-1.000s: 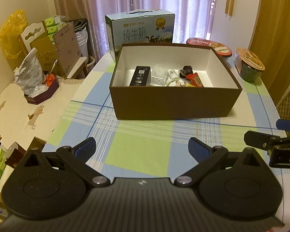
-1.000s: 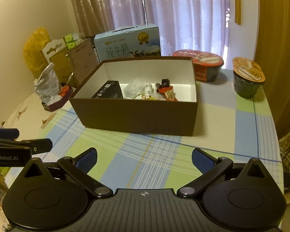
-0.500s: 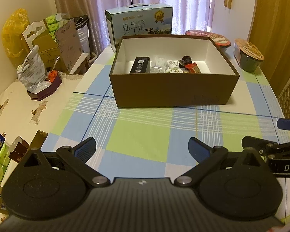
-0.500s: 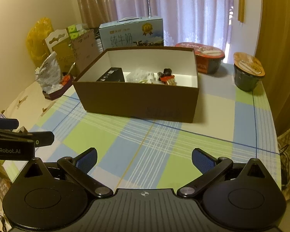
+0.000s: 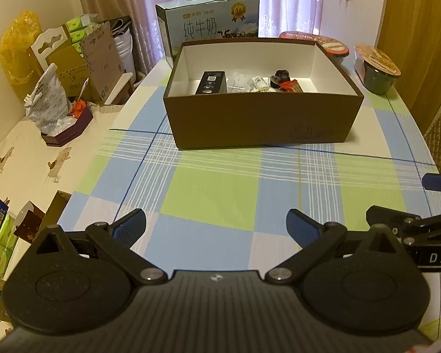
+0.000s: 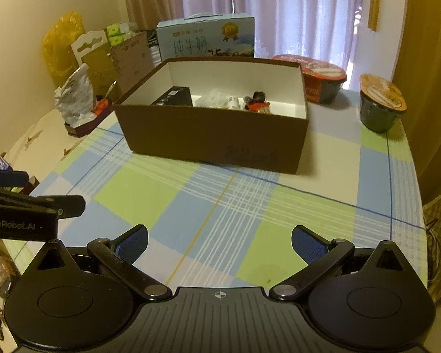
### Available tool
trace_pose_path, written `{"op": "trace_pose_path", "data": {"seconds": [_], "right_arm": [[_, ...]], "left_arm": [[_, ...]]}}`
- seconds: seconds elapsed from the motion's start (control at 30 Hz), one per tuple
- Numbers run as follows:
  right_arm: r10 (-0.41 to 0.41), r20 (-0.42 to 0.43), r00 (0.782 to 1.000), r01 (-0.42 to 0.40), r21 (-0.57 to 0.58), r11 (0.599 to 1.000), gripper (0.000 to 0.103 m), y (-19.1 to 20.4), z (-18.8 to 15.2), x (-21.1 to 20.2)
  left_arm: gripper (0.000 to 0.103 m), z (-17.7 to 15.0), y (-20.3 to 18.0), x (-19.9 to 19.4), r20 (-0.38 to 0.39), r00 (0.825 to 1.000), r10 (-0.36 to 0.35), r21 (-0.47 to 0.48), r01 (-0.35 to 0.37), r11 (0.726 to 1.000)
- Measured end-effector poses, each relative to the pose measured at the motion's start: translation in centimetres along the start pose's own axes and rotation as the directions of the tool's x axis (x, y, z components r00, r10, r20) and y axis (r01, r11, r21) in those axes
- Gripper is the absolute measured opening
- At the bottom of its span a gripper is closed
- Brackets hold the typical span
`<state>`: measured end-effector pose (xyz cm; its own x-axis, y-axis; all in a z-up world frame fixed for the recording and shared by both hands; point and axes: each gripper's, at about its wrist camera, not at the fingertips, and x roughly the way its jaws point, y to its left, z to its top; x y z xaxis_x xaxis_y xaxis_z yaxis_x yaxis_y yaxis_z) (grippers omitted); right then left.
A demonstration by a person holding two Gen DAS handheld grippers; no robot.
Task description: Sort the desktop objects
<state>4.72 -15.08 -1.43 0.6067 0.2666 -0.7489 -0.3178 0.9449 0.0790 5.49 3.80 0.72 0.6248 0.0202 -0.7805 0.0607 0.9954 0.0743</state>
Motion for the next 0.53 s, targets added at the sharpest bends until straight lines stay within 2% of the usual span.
{"op": "trace_pose_path", "data": {"seconds": [0.53], "right_arm": [[-0.006, -0.032, 0.999, 0.007, 0.032, 0.999, 0.101, 0.1, -0.3, 1.1]], "left_arm": [[0.1, -0.2, 0.1, 1.0, -0.014, 1.0, -0.008, 0.014, 0.008, 1.0]]}}
